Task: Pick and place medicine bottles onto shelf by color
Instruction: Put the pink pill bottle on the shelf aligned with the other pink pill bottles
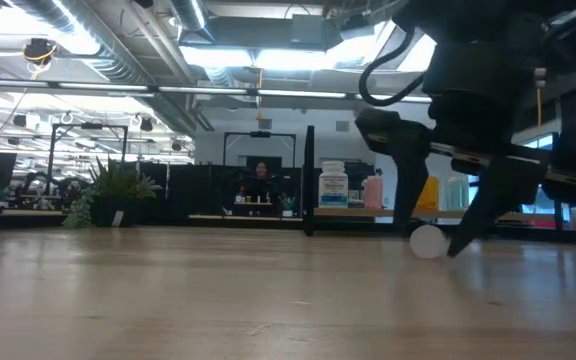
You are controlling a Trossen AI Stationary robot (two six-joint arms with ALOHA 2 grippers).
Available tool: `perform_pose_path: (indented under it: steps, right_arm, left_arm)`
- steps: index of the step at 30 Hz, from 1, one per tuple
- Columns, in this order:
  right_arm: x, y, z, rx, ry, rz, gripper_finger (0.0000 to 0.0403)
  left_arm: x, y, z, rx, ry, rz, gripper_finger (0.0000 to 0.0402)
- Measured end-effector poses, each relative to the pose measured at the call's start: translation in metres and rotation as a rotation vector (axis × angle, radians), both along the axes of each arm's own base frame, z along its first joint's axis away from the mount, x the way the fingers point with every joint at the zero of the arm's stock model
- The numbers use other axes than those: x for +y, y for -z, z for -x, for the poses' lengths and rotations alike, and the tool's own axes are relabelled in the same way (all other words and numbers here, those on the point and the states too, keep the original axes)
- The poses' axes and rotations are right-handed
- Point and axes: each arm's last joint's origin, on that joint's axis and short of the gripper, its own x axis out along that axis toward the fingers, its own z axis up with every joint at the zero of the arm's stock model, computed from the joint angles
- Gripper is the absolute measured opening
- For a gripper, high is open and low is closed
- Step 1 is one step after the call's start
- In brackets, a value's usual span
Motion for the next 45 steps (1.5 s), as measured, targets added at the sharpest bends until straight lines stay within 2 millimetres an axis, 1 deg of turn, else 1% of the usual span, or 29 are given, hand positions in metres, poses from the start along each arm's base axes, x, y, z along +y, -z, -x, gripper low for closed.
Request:
perform_pose_path:
  steps: [2, 4, 7, 9, 15, 19, 23, 28, 32, 35, 40, 45]
  right_arm:
    - [-0.001, -0.001, -0.001, -0.009, 0.005, 0.002, 0.0202]
    - [-0.002, -0.003, -0.002, -0.018, 0.03, 0.041, 0.0202]
    - [-0.002, -0.018, -0.011, -0.054, 0.091, 0.133, 0.0202]
    - [-0.002, -0.03, -0.016, -0.049, 0.115, 0.152, 0.0202]
    - [-0.002, -0.061, -0.028, 0.012, 0.214, 0.072, 0.0202]
    - [-0.004, -0.078, -0.029, 0.064, 0.326, 0.069, 0.0202]
    - [-0.004, -0.1, -0.025, 0.138, 0.427, -0.005, 0.0202]
    - [-0.006, -0.142, -0.015, 0.163, 0.569, -0.11, 0.0202]
    - [-0.011, -0.181, 0.0, 0.142, 0.688, -0.19, 0.0202]
    - [-0.015, -0.208, 0.017, 0.106, 0.736, -0.253, 0.0202]
    - [-0.026, -0.247, 0.053, -0.006, 0.741, -0.361, 0.0202]
    - [-0.037, -0.272, 0.085, -0.092, 0.727, -0.434, 0.0202]
  left_arm:
    - [0.0, 0.0, 0.0, 0.0, 0.0, 0.0, 0.0363]
    - [0.0, 0.0, 0.0, 0.0, 0.0, 0.0, 0.0363]
    - [0.0, 0.0, 0.0, 0.0, -0.001, 0.0, 0.0363]
    - [0.0, 0.0, 0.0, -0.001, -0.001, 0.001, 0.0363]
    - [0.0, 0.0, 0.0, -0.017, -0.023, 0.017, 0.0363]
    - [0.0, 0.0, 0.0, -0.019, -0.024, 0.013, 0.0363]
    - [0.001, -0.001, -0.001, -0.044, -0.029, -0.013, 0.0363]
    - [0.002, -0.002, -0.003, -0.075, -0.037, -0.03, 0.0363]
    - [0.007, -0.001, -0.01, -0.104, -0.067, -0.043, 0.0363]
    - [0.011, -0.002, -0.019, -0.15, -0.096, 0.015, 0.0363]
    - [0.018, -0.006, -0.036, -0.233, -0.108, 0.063, 0.0363]
    - [0.023, -0.008, -0.047, -0.29, -0.12, 0.089, 0.0363]
